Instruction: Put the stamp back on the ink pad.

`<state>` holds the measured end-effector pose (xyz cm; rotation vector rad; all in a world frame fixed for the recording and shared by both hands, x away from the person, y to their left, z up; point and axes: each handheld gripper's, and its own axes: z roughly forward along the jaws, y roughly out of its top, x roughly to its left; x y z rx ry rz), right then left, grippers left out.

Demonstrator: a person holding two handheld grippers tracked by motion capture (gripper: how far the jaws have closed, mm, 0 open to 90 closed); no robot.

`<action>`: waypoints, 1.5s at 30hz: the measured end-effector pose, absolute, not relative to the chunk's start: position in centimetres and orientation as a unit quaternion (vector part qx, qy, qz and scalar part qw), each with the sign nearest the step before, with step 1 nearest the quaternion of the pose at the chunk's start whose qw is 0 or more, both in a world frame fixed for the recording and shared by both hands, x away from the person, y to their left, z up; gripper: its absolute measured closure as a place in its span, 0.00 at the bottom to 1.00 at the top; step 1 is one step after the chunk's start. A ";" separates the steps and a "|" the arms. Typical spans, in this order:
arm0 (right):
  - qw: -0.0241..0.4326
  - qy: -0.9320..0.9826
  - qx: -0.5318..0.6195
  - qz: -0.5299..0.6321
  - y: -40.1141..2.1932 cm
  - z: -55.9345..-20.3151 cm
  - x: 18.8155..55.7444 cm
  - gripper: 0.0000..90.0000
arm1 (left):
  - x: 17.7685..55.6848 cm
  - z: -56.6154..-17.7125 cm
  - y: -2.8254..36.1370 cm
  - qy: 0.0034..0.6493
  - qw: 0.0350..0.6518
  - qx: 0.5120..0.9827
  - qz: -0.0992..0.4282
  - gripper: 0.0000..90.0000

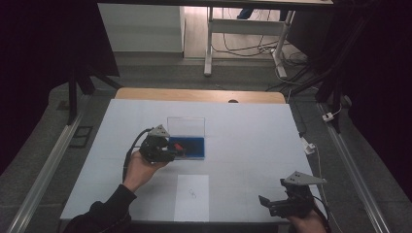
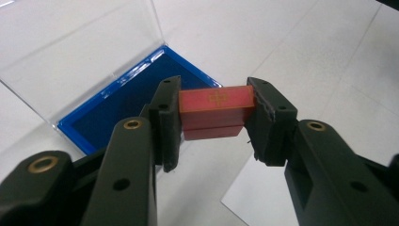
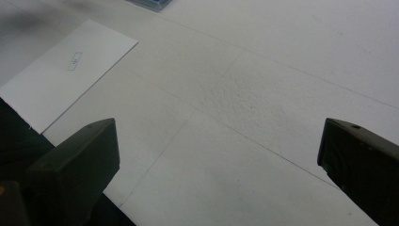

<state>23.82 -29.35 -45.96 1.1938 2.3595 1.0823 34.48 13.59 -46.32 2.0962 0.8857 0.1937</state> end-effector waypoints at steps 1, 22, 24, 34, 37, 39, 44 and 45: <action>0.141 0.818 0.413 0.375 -29.3 -46.0 23.8 0.00 | 34.7 -46.4 13.5 0.353 0.415 0.835 0.078 0.64; 0.140 0.817 0.415 0.375 -29.4 -46.0 23.9 0.00 | 38.5 -48.4 11.8 0.367 0.390 0.838 0.108 0.64; 0.140 0.817 0.415 0.375 -29.4 -46.0 23.9 0.00 | 38.7 -48.7 11.7 0.368 0.387 0.838 0.112 0.64; 0.140 0.818 0.414 0.375 -29.3 -46.0 23.9 0.00 | 39.5 -50.3 11.3 0.370 0.374 0.841 0.129 0.64; 0.140 0.819 0.413 0.374 -29.3 -46.0 23.8 0.00 | 39.6 -50.6 11.0 0.366 0.366 0.845 0.133 0.64; 0.140 0.819 0.413 0.374 -29.3 -46.0 23.8 0.00 | 39.5 -51.0 10.8 0.360 0.361 0.849 0.140 0.64; 0.141 0.819 0.411 0.374 -29.3 -46.0 23.8 0.00 | 39.5 -51.0 10.8 0.365 0.362 0.847 0.137 0.64; 0.141 0.819 0.411 0.374 -29.3 -46.0 23.8 0.00 | 39.5 -51.0 10.8 0.366 0.364 0.846 0.136 0.64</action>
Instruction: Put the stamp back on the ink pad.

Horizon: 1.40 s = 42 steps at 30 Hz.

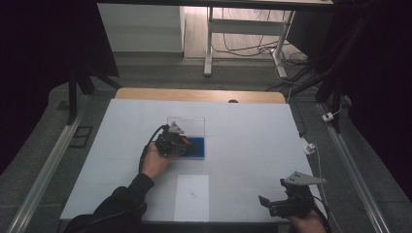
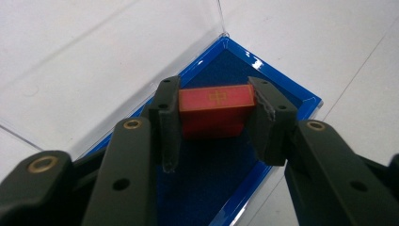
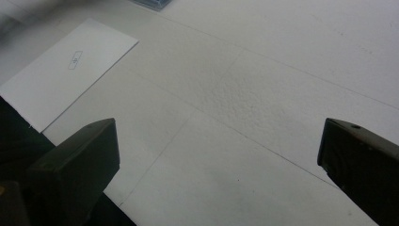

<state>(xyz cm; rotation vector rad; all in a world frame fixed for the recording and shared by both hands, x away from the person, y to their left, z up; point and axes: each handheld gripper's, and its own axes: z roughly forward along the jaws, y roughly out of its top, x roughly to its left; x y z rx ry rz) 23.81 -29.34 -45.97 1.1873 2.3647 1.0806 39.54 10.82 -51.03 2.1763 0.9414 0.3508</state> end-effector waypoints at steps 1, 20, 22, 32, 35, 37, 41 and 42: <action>0.141 0.819 0.411 0.374 -29.3 -46.0 23.8 0.00 | 39.6 -51.0 10.8 0.367 0.365 0.845 0.134 0.64; 0.144 0.819 0.410 0.376 -29.4 -45.9 23.7 0.00 | 39.4 -49.6 11.3 0.379 0.385 0.835 0.108 0.31; 0.144 0.819 0.409 0.376 -29.4 -45.9 23.7 0.00 | 39.3 -49.5 11.5 0.384 0.386 0.832 0.105 0.25; 0.144 0.820 0.407 0.376 -29.3 -45.9 23.7 0.00 | 38.7 -48.5 11.9 0.391 0.393 0.827 0.086 0.03; 0.145 0.819 0.407 0.377 -29.4 -45.9 23.7 0.00 | 38.5 -48.2 12.3 0.393 0.402 0.823 0.078 0.01; 0.145 0.819 0.407 0.377 -29.4 -45.9 23.7 0.00 | 38.3 -48.1 12.6 0.396 0.410 0.819 0.070 0.00; 0.144 0.820 0.406 0.378 -29.3 -45.9 23.7 0.00 | 37.8 -47.7 13.2 0.401 0.410 0.817 0.066 0.00; 0.144 0.820 0.406 0.377 -29.3 -45.9 23.7 0.00 | 37.7 -47.6 13.3 0.401 0.411 0.816 0.064 0.00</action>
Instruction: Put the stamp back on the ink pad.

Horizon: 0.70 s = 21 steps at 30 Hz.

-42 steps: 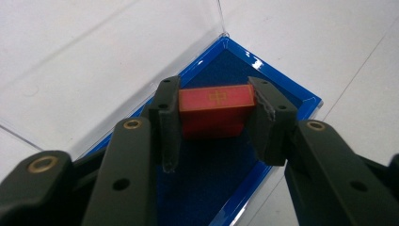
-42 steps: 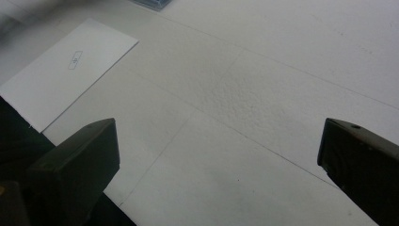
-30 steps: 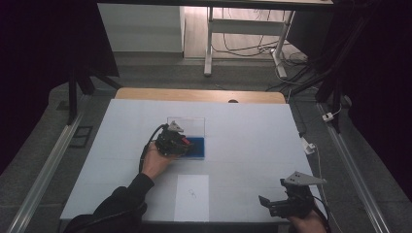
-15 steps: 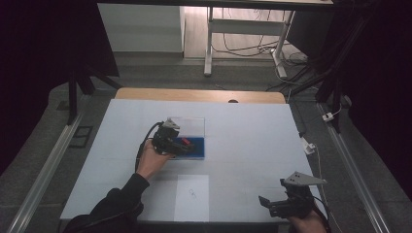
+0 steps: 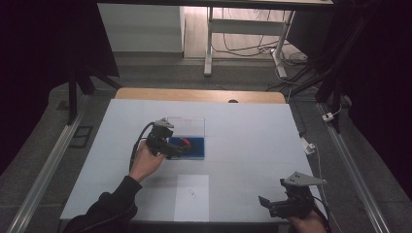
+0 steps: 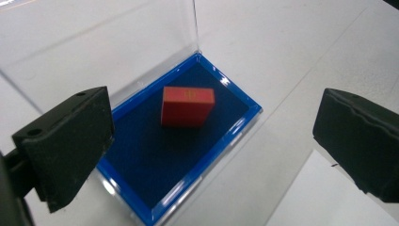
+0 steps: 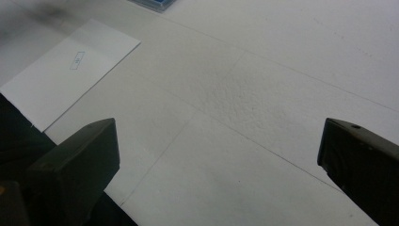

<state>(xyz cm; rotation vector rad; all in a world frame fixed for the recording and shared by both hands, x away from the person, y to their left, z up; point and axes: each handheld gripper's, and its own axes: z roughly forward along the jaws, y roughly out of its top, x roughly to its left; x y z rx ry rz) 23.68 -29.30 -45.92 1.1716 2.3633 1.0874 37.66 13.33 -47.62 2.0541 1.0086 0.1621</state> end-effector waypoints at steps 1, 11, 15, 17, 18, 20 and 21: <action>0.144 0.820 0.406 0.377 -29.3 -45.9 23.7 0.00 | 37.5 -47.5 13.5 0.400 0.412 0.816 0.063 0.00; 0.142 0.820 0.405 0.377 -29.3 -45.9 23.7 0.00 | 36.3 -46.9 14.6 0.377 0.441 0.814 0.027 0.00; 0.141 0.820 0.406 0.378 -29.3 -45.9 23.7 0.00 | 35.5 -46.5 15.1 0.376 0.449 0.810 0.030 0.00; 0.140 0.819 0.409 0.378 -29.3 -45.9 23.8 0.00 | 35.0 -46.2 15.4 0.377 0.454 0.807 0.032 0.00; 0.140 0.818 0.410 0.378 -29.3 -45.9 23.8 0.00 | 34.7 -46.1 15.6 0.377 0.456 0.805 0.033 0.00; 0.138 0.817 0.412 0.379 -29.4 -45.9 23.8 0.00 | 34.2 -46.0 15.9 0.377 0.457 0.805 0.034 0.00; 0.138 0.817 0.413 0.378 -29.4 -45.9 23.9 0.00 | 34.0 -45.9 16.0 0.376 0.458 0.805 0.034 0.00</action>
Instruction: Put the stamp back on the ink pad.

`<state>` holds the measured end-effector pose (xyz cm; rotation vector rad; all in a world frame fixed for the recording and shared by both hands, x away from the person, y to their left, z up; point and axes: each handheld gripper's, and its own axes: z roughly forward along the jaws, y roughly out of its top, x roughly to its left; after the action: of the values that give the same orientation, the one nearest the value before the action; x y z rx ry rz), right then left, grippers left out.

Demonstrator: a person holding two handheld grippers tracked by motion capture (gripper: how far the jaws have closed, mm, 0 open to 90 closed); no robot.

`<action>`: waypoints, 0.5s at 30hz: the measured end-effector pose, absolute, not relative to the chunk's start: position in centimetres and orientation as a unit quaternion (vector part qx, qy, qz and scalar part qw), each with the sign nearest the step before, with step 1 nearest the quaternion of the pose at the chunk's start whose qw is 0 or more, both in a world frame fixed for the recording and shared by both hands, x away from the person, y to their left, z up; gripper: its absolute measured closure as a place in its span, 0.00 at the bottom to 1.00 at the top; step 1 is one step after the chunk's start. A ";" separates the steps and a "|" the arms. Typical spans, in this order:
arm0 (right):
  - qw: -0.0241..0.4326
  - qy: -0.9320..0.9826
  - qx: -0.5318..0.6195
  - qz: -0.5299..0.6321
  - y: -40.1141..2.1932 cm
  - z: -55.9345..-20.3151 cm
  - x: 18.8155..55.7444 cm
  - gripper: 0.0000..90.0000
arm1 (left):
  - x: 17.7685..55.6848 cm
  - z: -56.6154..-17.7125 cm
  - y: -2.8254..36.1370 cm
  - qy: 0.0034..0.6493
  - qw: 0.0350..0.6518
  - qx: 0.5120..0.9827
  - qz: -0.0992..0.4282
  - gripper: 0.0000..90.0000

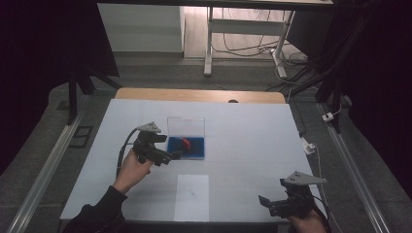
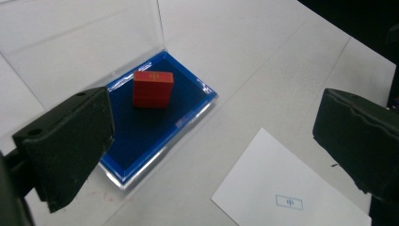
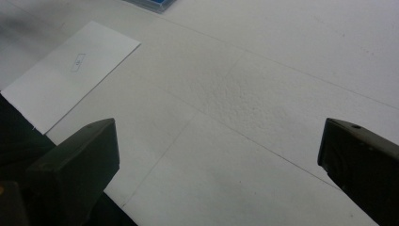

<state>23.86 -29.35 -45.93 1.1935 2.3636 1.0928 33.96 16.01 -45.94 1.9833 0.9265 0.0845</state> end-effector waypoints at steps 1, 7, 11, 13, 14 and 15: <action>0.138 0.817 0.413 0.377 -29.3 -45.9 23.9 0.00 | 33.7 -45.9 16.2 0.376 0.457 0.805 0.035 0.00; 0.138 0.817 0.413 0.378 -29.3 -45.9 23.9 0.00 | 32.1 -45.5 17.0 0.372 0.462 0.804 0.042 0.00; 0.136 0.818 0.412 0.377 -29.3 -45.9 24.0 0.00 | 31.0 -45.0 17.5 0.369 0.466 0.803 0.049 0.00; 0.135 0.819 0.411 0.377 -29.3 -45.9 24.0 0.00 | 30.5 -44.9 17.8 0.369 0.467 0.802 0.051 0.00; 0.136 0.819 0.411 0.378 -29.3 -45.9 24.0 0.00 | 30.2 -44.9 18.0 0.370 0.467 0.801 0.052 0.00; 0.136 0.818 0.411 0.378 -29.3 -45.9 24.0 0.00 | 30.1 -44.9 18.1 0.371 0.468 0.800 0.052 0.00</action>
<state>23.97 -29.35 -45.93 1.1906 2.3697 1.0959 30.05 18.10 -44.87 1.9626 0.9093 0.1272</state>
